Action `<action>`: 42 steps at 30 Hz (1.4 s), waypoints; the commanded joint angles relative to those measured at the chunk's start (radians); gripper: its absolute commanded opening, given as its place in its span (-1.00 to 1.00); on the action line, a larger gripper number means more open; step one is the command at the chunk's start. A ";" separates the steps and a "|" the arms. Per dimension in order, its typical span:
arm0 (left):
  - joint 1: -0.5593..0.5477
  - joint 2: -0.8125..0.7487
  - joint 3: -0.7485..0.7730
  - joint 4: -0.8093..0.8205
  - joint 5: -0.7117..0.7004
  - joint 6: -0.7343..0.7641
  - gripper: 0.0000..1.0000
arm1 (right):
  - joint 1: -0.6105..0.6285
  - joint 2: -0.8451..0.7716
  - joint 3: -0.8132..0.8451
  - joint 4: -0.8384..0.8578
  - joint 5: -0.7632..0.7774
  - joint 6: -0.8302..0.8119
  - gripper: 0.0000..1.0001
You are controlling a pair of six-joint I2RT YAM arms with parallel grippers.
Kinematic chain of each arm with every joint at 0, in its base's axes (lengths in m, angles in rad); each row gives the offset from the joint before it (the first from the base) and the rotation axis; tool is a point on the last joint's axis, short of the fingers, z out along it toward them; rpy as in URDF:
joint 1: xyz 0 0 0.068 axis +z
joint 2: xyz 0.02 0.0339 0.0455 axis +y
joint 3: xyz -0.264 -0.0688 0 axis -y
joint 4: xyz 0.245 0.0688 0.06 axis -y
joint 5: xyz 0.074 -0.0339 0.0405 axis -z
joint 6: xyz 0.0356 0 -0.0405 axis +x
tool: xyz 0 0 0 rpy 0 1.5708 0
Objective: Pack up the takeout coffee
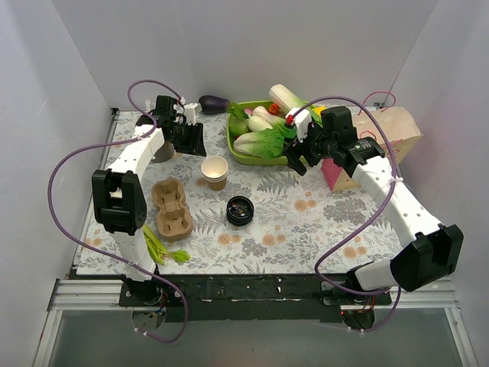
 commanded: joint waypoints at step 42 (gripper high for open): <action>-0.021 -0.010 -0.022 -0.050 0.082 0.022 -0.85 | 0.005 0.007 -0.023 0.056 0.036 0.006 0.76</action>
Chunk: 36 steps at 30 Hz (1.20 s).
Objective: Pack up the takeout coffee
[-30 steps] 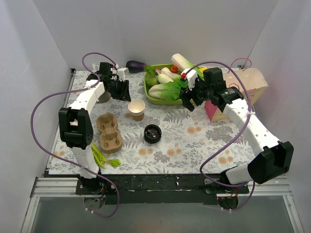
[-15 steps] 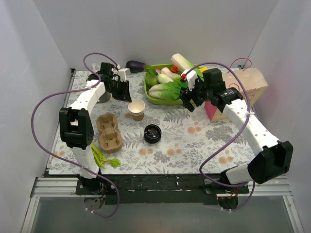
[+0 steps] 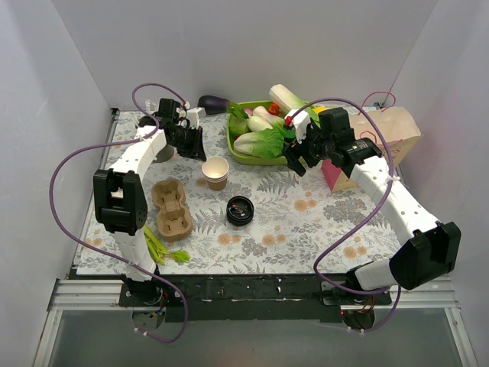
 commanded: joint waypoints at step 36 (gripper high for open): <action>0.018 0.024 0.316 -0.317 0.037 0.089 -1.00 | 0.005 0.020 0.030 0.039 -0.016 0.017 0.77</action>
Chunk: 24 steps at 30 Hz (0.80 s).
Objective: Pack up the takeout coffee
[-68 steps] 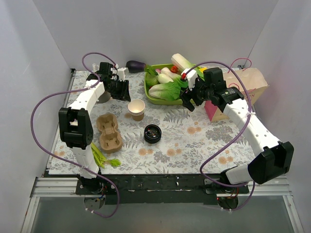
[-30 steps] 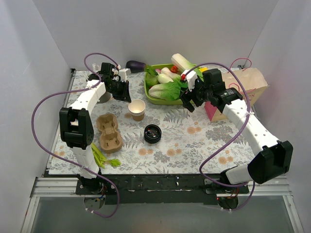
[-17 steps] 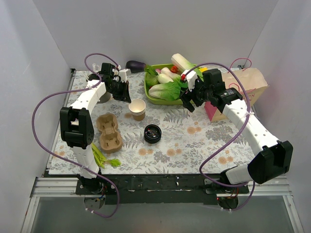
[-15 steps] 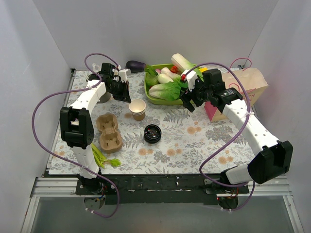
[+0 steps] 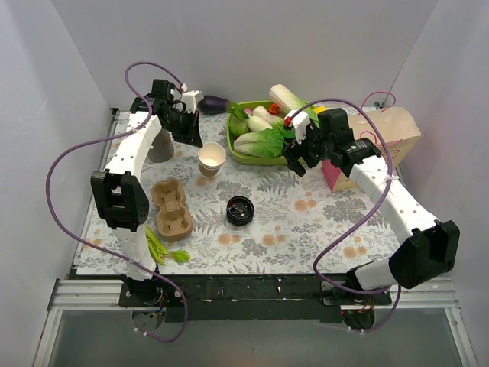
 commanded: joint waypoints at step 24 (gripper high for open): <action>0.068 -0.046 -0.145 0.060 0.384 0.077 -1.00 | 0.053 0.475 0.337 0.197 -0.448 0.564 0.80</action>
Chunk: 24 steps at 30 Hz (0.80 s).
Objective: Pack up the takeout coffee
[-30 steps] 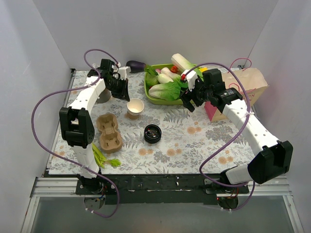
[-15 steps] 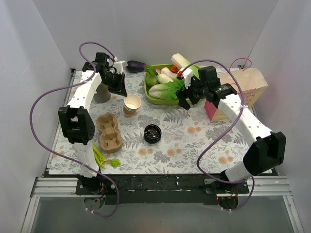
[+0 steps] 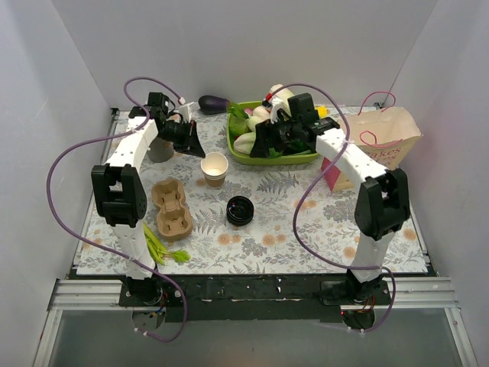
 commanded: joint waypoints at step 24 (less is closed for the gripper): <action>-0.015 -0.134 -0.140 0.080 0.061 -0.033 -1.00 | 0.185 0.255 0.248 0.007 0.070 0.144 0.03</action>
